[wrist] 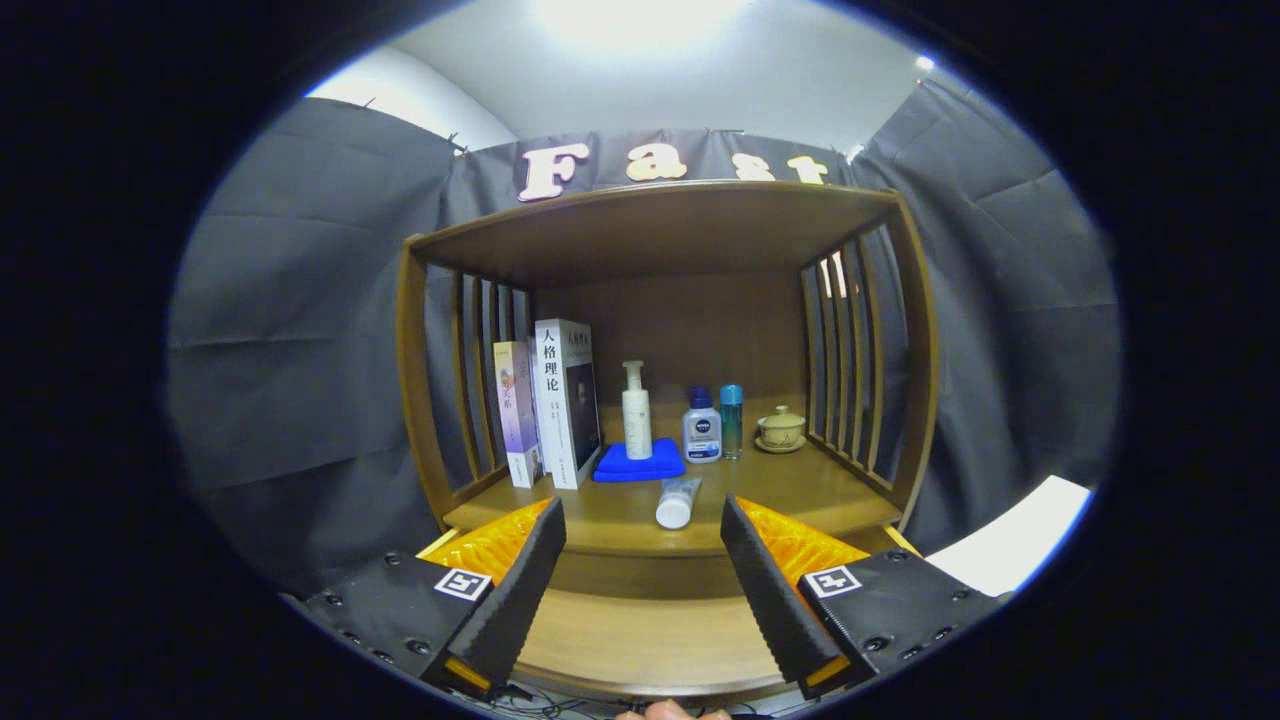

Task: Pull open the drawer, take out the items inside it, and place them on the countertop above the cabinet.

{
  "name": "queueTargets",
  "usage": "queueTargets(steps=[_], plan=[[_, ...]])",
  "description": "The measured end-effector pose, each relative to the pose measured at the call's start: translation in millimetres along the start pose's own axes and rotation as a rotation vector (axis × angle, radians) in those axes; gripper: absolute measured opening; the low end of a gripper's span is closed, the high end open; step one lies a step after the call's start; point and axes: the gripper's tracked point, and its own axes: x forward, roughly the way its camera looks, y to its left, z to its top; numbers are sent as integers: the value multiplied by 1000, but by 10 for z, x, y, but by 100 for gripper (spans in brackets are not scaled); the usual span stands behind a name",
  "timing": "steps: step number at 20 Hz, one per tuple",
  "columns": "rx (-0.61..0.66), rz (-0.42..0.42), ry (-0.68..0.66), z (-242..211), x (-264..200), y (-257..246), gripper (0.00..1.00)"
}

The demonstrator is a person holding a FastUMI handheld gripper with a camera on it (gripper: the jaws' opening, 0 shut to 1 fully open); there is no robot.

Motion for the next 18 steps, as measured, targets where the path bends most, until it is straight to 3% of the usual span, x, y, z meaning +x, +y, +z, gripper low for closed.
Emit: queueTargets(steps=[5,8,12,18], plan=[[14,6,-6,-330,-384,127,98],[52,-22,-25,-524,-629,100,98],[12,-75,-51,-754,-816,7,98],[-8,-59,53,-1263,-873,117,98]])
